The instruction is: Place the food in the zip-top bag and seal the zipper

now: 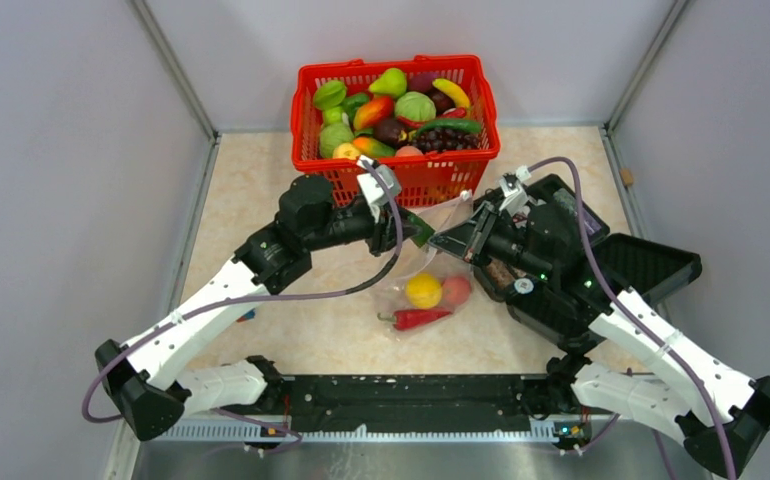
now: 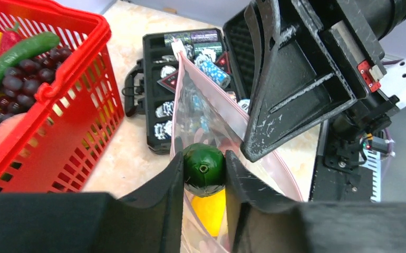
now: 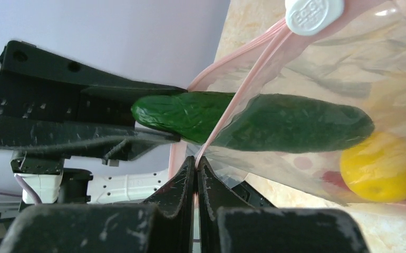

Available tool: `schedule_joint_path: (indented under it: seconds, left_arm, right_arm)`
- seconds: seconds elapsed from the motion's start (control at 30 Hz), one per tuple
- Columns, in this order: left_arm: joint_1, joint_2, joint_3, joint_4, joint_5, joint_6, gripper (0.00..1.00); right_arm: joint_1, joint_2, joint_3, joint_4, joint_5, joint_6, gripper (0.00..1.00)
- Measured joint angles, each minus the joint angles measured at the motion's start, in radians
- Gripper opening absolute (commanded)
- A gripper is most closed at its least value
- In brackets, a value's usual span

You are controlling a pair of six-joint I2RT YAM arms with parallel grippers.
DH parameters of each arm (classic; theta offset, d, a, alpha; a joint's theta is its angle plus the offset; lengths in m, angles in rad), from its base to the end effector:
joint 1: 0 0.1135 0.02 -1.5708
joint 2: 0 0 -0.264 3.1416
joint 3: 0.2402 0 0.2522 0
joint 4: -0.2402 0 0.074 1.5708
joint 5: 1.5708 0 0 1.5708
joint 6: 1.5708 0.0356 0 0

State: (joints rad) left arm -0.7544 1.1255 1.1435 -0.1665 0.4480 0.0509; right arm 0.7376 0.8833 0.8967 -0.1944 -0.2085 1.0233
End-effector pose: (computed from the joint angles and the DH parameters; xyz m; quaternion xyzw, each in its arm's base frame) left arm 0.1753 -0.1859 0.4005 0.4229 0.6228 -0.3773 0.5394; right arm 0.1458 0.1424 0.3612 0.0428 0.7657 0.5419 0.3439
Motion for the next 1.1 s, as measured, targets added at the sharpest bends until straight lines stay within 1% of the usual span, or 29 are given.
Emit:
schedule_joint_path:
  seconds: [0.03,0.1,0.17,0.23,0.3,0.4,0.63,0.83,0.97,1.1]
  left_arm:
    - [0.0,0.006,-0.001,0.0,0.006,-0.003,0.68]
    - [0.0,0.01,-0.008,-0.008,0.006,-0.006,0.74]
    - [0.0,0.009,-0.016,-0.021,-0.002,-0.003,0.82]
    - [0.0,0.004,-0.027,-0.025,-0.025,-0.004,0.86]
    - [0.0,-0.013,-0.043,-0.031,-0.052,-0.005,0.88]
    - [0.0,-0.046,-0.048,-0.044,-0.082,0.0,0.88]
    - [0.0,-0.064,-0.033,-0.09,-0.097,0.013,0.91]
    - [0.0,-0.06,-0.029,-0.144,-0.148,0.031,0.91]
    - [0.0,-0.031,0.0,-0.235,-0.166,0.057,0.82]
    - [0.0,0.007,0.011,-0.293,-0.183,0.067,0.66]
  right_arm:
    - [0.0,-0.001,0.0,-0.003,0.006,0.0,0.0]
    - [0.0,-0.005,0.0,-0.012,0.016,0.0,0.0]
    - [0.0,-0.008,0.0,-0.017,0.025,0.0,0.0]
    - [0.0,-0.01,0.0,-0.022,0.032,0.0,0.0]
    - [0.0,-0.011,0.0,-0.027,0.041,0.0,0.0]
    - [0.0,-0.011,0.0,-0.034,0.051,0.0,0.0]
    - [0.0,-0.011,0.0,-0.038,0.061,0.002,0.0]
    - [0.0,-0.016,0.0,-0.039,0.069,0.002,0.0]
    - [0.0,-0.019,0.0,-0.037,0.066,-0.002,0.0]
    - [0.0,-0.018,0.0,-0.037,0.06,-0.003,0.0]
